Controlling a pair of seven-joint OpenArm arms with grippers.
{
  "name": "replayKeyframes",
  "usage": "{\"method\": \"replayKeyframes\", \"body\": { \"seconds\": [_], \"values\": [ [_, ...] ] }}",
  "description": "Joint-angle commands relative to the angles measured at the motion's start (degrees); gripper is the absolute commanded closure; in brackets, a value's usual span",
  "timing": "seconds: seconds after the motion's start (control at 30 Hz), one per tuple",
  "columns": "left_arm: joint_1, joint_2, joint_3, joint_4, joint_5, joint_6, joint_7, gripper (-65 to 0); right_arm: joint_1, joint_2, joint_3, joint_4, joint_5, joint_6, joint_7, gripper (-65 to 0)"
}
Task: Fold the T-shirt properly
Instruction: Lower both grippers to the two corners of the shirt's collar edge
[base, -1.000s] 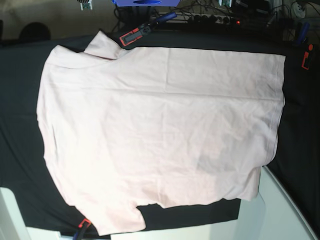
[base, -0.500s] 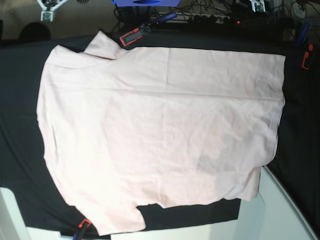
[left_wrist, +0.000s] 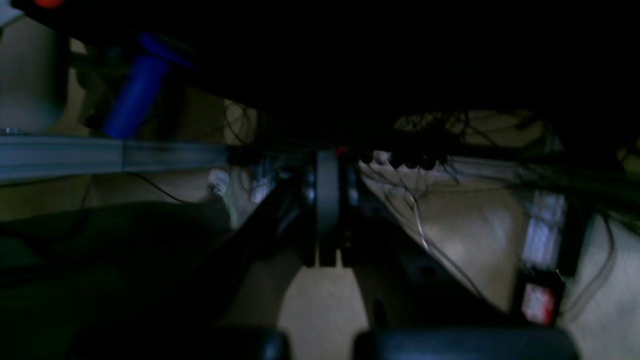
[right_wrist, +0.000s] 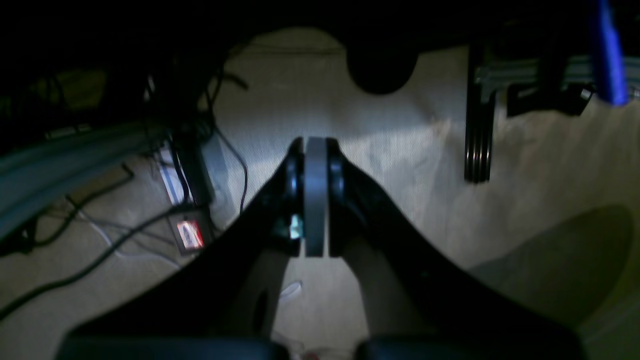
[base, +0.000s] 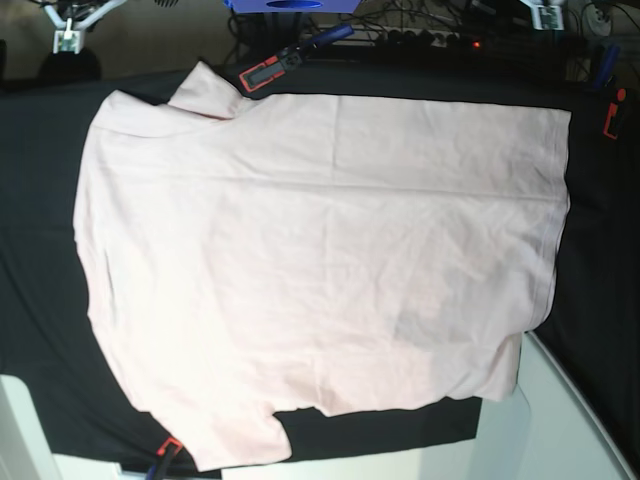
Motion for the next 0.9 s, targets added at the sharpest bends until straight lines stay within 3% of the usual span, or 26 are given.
{"method": "replayKeyframes", "body": {
  "seconds": [0.0,0.1,0.23,0.43,0.53,0.7,0.87],
  "values": [
    [1.4,0.1,-1.9,2.2,-0.1,0.5,-1.0,0.0,-0.8,0.5,1.4,1.9,-0.2,-0.7,0.9,0.0],
    [1.5,0.3,-4.7,5.8,-0.4,0.5,-1.0,0.0,-0.7,0.5,3.6,5.4,-0.2,-0.7,0.9,0.0],
    [0.6,-0.8,-7.6,8.7,-7.5,0.4,-0.8,-2.0,-0.5,0.4,4.3,10.1,-0.1,-0.7,0.9,0.0],
    [-0.2,-4.4,-11.3,9.3,-15.5,0.4,-0.4,-21.0,0.1,-0.3,1.1,14.6,-0.1,-0.6,0.9,0.0],
    [-0.1,-6.9,-11.2,9.3,-15.5,0.1,-0.4,-23.0,0.2,-0.4,-1.5,16.7,-0.1,-0.6,0.9,0.0],
    [-1.0,-9.6,-12.9,6.2,-16.2,-7.0,-0.4,-23.0,0.3,-0.4,-5.1,19.7,-0.1,-0.6,0.9,-1.3],
    [-3.8,-9.4,-16.4,3.8,-16.2,-14.9,-0.4,-23.2,0.9,-0.4,-6.0,19.7,-0.1,-0.6,0.9,-17.4]
  ]
}}
